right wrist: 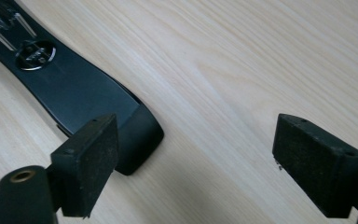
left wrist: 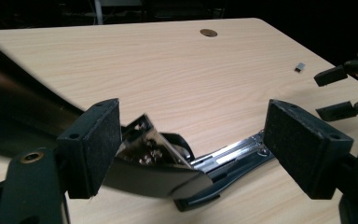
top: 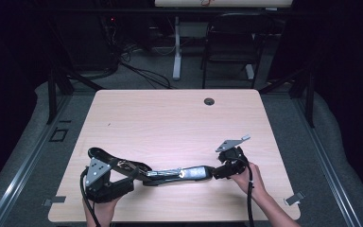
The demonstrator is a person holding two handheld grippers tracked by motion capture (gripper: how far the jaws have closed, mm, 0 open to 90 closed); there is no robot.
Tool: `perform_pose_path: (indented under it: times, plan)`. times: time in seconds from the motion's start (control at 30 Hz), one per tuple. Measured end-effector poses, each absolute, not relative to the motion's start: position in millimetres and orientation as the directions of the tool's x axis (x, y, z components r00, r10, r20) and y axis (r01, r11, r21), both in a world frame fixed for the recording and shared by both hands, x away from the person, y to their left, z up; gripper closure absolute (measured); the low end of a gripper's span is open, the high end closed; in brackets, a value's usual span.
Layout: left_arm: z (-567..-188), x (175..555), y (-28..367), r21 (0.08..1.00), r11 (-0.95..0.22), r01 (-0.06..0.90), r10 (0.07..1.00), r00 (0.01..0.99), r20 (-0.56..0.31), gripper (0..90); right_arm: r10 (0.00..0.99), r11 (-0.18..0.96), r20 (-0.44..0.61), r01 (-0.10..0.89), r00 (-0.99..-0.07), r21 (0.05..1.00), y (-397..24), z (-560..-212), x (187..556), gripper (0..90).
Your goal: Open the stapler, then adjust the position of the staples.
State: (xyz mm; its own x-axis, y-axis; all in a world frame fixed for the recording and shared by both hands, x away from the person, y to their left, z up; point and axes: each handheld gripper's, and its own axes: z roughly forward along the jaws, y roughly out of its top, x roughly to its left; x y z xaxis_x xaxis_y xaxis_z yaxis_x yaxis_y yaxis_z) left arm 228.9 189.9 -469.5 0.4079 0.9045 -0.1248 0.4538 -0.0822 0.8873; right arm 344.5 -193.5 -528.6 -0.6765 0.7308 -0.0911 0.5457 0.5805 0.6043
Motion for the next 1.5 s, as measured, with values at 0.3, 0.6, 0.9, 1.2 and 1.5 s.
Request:
perform_pose_path:
  times: [0.3, 0.6, 0.9, 1.2, 1.5]
  plan:
    - [-454, 206, 195, 0.895, -0.133, 0.426, 0.895, 0.439, -0.076, 15.3, 0.719, 0.553, 0.013, 0.584, -0.695, 0.594, -205, -530, 359, 13.6]
    - [-460, 208, 218, 0.847, -0.207, 0.489, 0.908, 0.419, -0.02, 8.0, 0.745, 0.52, 0.032, 0.611, -0.666, 0.597, -217, -531, 367, 13.8]
    - [-481, 232, 255, 0.783, -0.153, 0.603, 0.934, 0.346, -0.085, 0.1, 0.797, 0.475, 0.06, 0.684, -0.602, 0.553, -233, -529, 377, 5.5]
    - [-487, 248, 274, 0.77, -0.114, 0.628, 0.95, 0.297, -0.102, 0.1, 0.808, 0.465, 0.082, 0.716, -0.584, 0.522, -236, -531, 380, 0.0]
    - [-492, 256, 276, 0.747, -0.13, 0.652, 0.943, 0.315, -0.111, 0.1, 0.824, 0.445, 0.092, 0.739, -0.559, 0.506, -242, -533, 386, 0.0]
